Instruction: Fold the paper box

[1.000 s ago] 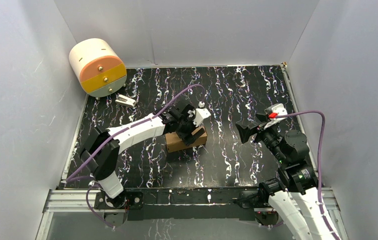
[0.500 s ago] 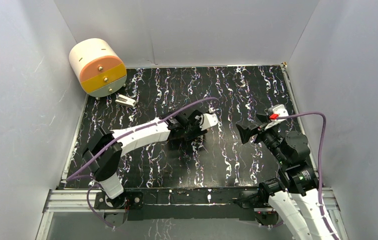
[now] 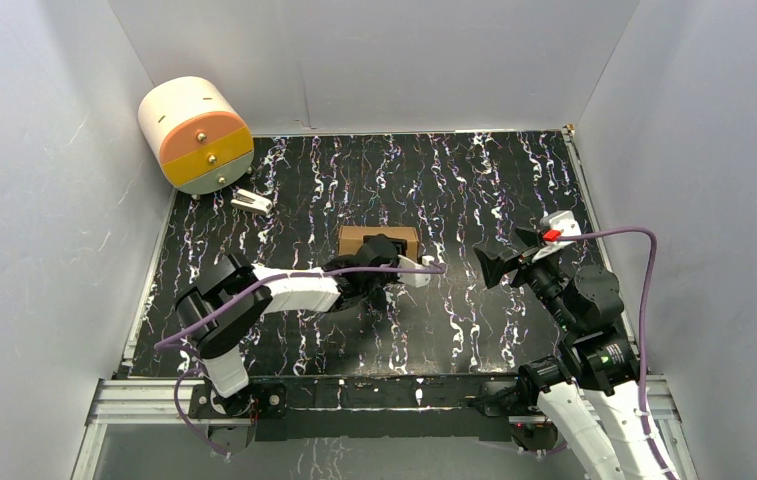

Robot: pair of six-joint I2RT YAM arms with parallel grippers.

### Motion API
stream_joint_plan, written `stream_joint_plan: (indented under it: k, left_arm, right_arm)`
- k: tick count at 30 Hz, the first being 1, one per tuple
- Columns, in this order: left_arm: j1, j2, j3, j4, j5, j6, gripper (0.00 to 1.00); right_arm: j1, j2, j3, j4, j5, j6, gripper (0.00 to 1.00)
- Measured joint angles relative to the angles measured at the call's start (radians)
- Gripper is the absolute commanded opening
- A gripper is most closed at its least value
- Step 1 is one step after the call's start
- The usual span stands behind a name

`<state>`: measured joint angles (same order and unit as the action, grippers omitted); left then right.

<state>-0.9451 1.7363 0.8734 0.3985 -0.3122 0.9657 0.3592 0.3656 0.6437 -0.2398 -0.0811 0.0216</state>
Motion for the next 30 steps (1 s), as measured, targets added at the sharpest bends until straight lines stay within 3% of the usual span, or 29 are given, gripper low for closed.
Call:
stream_joint_plan:
  k: [7,14,30]
  left_arm:
    - [-0.03,0.007,-0.066,0.089,-0.019,0.012,0.65]
    - [-0.082,0.006,-0.076,0.005,-0.044,-0.05,0.82]
    - [-0.093,-0.097,0.124,-0.311,-0.012,-0.384,0.92]
  right_arm:
    - [0.0,0.0,0.0,0.0,0.004,0.0,0.99]
    - [0.0,-0.015,-0.001,0.001,0.013,0.0,0.99]
    - [0.0,-0.015,-0.002,0.0,0.049,0.0,0.99]
